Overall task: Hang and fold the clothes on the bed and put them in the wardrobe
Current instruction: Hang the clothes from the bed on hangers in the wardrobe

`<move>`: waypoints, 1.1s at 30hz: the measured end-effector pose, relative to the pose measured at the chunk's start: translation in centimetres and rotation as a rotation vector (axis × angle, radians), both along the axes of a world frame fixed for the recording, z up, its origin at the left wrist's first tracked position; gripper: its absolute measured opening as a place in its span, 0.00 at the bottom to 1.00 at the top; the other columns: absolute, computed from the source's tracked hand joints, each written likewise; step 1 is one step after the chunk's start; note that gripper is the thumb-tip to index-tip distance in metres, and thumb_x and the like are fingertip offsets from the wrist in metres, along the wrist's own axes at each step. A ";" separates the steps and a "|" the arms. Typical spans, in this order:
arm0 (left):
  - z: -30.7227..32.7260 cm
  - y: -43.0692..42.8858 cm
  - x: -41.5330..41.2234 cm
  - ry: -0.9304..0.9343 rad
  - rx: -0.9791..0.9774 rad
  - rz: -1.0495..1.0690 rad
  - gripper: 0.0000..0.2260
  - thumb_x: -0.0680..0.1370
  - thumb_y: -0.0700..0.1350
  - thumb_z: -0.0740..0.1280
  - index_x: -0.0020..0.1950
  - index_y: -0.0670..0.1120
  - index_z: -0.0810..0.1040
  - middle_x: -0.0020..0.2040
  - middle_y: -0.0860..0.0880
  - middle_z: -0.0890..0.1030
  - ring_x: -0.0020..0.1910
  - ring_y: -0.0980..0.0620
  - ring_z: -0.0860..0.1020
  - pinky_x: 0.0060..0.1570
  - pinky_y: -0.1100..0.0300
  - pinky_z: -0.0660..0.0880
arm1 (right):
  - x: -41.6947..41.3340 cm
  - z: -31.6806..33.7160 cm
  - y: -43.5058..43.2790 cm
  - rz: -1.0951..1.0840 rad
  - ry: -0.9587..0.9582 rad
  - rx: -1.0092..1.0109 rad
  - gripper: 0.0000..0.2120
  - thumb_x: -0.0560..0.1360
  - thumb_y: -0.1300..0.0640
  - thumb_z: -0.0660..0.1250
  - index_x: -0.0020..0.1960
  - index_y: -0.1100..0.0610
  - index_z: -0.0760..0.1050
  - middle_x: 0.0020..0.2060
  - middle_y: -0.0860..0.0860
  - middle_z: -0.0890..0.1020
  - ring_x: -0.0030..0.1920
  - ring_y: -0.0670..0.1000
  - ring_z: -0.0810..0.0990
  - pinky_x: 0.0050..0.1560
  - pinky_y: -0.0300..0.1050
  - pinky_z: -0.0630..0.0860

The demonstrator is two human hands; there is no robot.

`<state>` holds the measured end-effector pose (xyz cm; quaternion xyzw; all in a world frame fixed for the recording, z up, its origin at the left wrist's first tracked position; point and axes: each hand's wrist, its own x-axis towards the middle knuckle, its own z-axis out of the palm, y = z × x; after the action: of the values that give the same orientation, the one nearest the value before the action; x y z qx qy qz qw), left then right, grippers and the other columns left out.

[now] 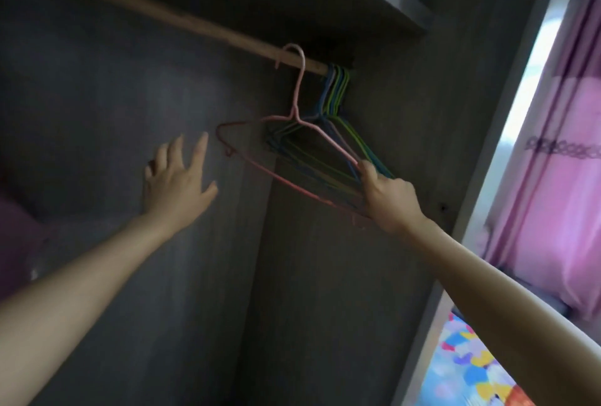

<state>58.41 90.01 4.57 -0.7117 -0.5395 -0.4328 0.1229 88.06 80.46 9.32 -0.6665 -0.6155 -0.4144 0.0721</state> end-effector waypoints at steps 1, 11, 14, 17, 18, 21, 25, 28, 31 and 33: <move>-0.5 0.0 0.4 -0.006 0.011 -0.018 0.38 0.73 0.48 0.70 0.77 0.47 0.54 0.73 0.35 0.57 0.70 0.36 0.56 0.62 0.38 0.59 | 0.2 -0.7 -0.9 -0.020 -0.033 -0.033 0.28 0.77 0.58 0.58 0.75 0.59 0.53 0.57 0.56 0.77 0.47 0.62 0.80 0.37 0.47 0.63; -5.5 -0.3 6.9 -0.080 -0.067 -0.270 0.14 0.79 0.45 0.60 0.62 0.41 0.76 0.58 0.37 0.77 0.62 0.39 0.70 0.59 0.48 0.60 | 3.9 -5.9 -12.9 0.176 -0.341 -0.101 0.32 0.53 0.70 0.79 0.55 0.66 0.72 0.23 0.54 0.76 0.17 0.53 0.72 0.19 0.35 0.64; -7.2 -2.4 9.7 -0.119 -0.209 -0.547 0.20 0.82 0.49 0.54 0.43 0.41 0.80 0.41 0.39 0.82 0.50 0.42 0.78 0.52 0.55 0.62 | 5.3 -7.4 -16.6 0.139 -0.262 -0.095 0.32 0.57 0.68 0.79 0.55 0.62 0.65 0.23 0.53 0.76 0.18 0.53 0.73 0.18 0.35 0.65; -8.4 -5.4 11.9 -0.231 -0.322 -0.776 0.24 0.81 0.55 0.56 0.29 0.44 0.73 0.27 0.44 0.75 0.37 0.42 0.78 0.43 0.55 0.64 | 6.6 -8.6 -20.6 0.077 -0.209 -0.041 0.19 0.67 0.66 0.67 0.54 0.61 0.65 0.24 0.53 0.76 0.19 0.54 0.74 0.18 0.36 0.65; -8.7 -6.3 12.4 -0.259 -0.312 -0.831 0.24 0.79 0.56 0.57 0.28 0.42 0.72 0.26 0.43 0.73 0.33 0.42 0.76 0.39 0.54 0.65 | 7.0 -8.9 -21.8 0.055 -0.196 -0.014 0.17 0.67 0.66 0.65 0.54 0.62 0.65 0.24 0.53 0.76 0.19 0.54 0.74 0.18 0.36 0.64; -9.1 -9.2 15.0 -0.252 -0.269 -1.028 0.22 0.79 0.53 0.63 0.31 0.38 0.72 0.23 0.47 0.69 0.25 0.53 0.71 0.31 0.57 0.65 | 9.1 -10.4 -25.9 -0.062 -0.131 0.031 0.22 0.62 0.66 0.68 0.54 0.61 0.66 0.26 0.54 0.79 0.21 0.55 0.76 0.17 0.38 0.66; -8.9 -13.7 19.0 -0.117 -0.185 -1.264 0.05 0.76 0.40 0.67 0.42 0.39 0.80 0.34 0.46 0.78 0.34 0.51 0.77 0.35 0.59 0.71 | 12.4 -13.4 -31.9 -0.204 -0.044 0.106 0.04 0.78 0.60 0.55 0.52 0.58 0.66 0.28 0.54 0.80 0.23 0.54 0.79 0.18 0.40 0.70; -9.1 -17.5 23.5 -0.067 -0.006 -1.356 0.16 0.74 0.50 0.63 0.44 0.39 0.82 0.36 0.43 0.80 0.32 0.44 0.77 0.33 0.54 0.74 | 15.5 -15.8 -37.5 -0.285 0.013 0.111 0.06 0.79 0.57 0.51 0.50 0.58 0.65 0.29 0.55 0.80 0.25 0.55 0.79 0.19 0.41 0.71; -9.7 -21.4 29.0 -0.049 0.136 -1.366 0.19 0.73 0.52 0.58 0.41 0.41 0.83 0.33 0.45 0.80 0.27 0.45 0.77 0.26 0.54 0.75 | 18.1 -17.5 -43.2 -0.357 0.054 0.116 0.10 0.82 0.56 0.47 0.49 0.59 0.65 0.28 0.55 0.79 0.25 0.55 0.79 0.20 0.40 0.72; -10.4 -23.9 32.8 -0.053 0.201 -1.373 0.19 0.75 0.53 0.57 0.40 0.42 0.83 0.32 0.46 0.79 0.25 0.45 0.77 0.22 0.55 0.73 | 19.6 -18.4 -46.8 -0.415 0.089 0.118 0.15 0.82 0.53 0.43 0.49 0.58 0.65 0.28 0.54 0.79 0.24 0.55 0.78 0.18 0.39 0.70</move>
<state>91.23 66.15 -5.84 -0.8664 0.0726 -0.4775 -0.1265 107.61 33.65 -9.06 -0.7912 -0.4359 -0.4258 0.0514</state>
